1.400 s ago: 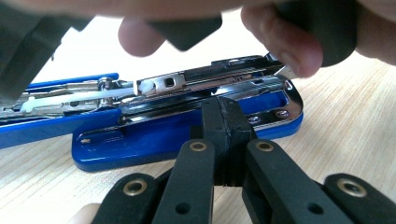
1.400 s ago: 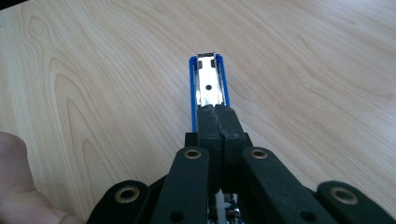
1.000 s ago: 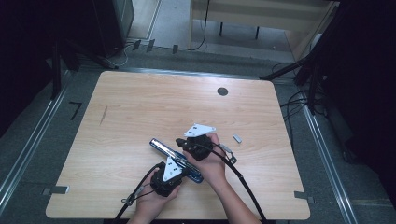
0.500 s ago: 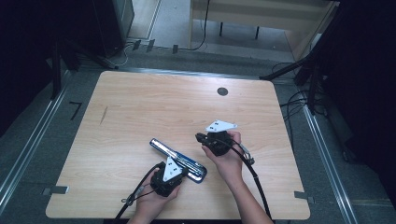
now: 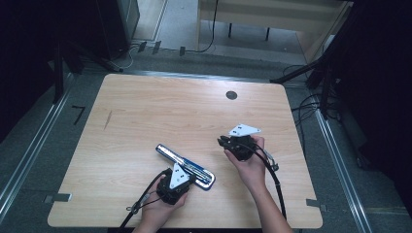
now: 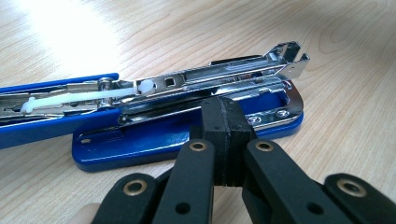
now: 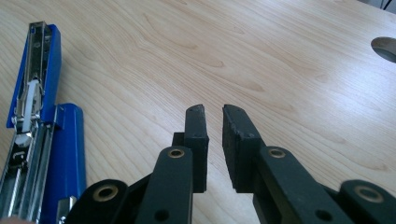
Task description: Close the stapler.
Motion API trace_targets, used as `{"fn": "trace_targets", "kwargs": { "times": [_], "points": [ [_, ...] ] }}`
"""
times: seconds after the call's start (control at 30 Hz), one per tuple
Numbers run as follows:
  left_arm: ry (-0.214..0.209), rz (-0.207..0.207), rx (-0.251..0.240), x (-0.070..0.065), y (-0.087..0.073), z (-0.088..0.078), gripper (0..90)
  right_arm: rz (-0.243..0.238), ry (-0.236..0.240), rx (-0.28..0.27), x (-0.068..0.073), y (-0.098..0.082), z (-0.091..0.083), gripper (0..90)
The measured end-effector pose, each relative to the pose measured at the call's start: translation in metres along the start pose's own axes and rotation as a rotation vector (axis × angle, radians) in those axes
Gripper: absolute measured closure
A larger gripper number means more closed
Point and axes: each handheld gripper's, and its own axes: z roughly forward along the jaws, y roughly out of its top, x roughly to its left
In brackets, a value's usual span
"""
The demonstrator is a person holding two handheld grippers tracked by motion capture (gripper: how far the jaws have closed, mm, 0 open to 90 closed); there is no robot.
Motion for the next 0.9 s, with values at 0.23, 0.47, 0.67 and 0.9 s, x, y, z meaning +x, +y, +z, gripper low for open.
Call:
{"fn": "trace_targets", "kwargs": {
  "times": [0.23,0.47,0.67,0.9],
  "points": [
    [0.0,0.0,0.0,0.0,0.0,0.0,90.0,0.006,-0.05,0.002,-0.014,-0.007,-0.007,78.7],
    [0.0,-0.001,-0.001,0.0,0.0,0.0,90.0,0.037,-0.094,0.013,-0.032,-0.015,-0.014,81.0],
    [0.0,0.0,-0.002,0.0,0.0,0.0,90.0,0.061,-0.125,0.034,-0.045,-0.023,-0.017,86.9],
    [0.0,0.0,-0.002,0.0,0.0,0.0,90.0,0.095,-0.145,0.048,-0.057,-0.031,-0.018,89.9]
  ]
}}
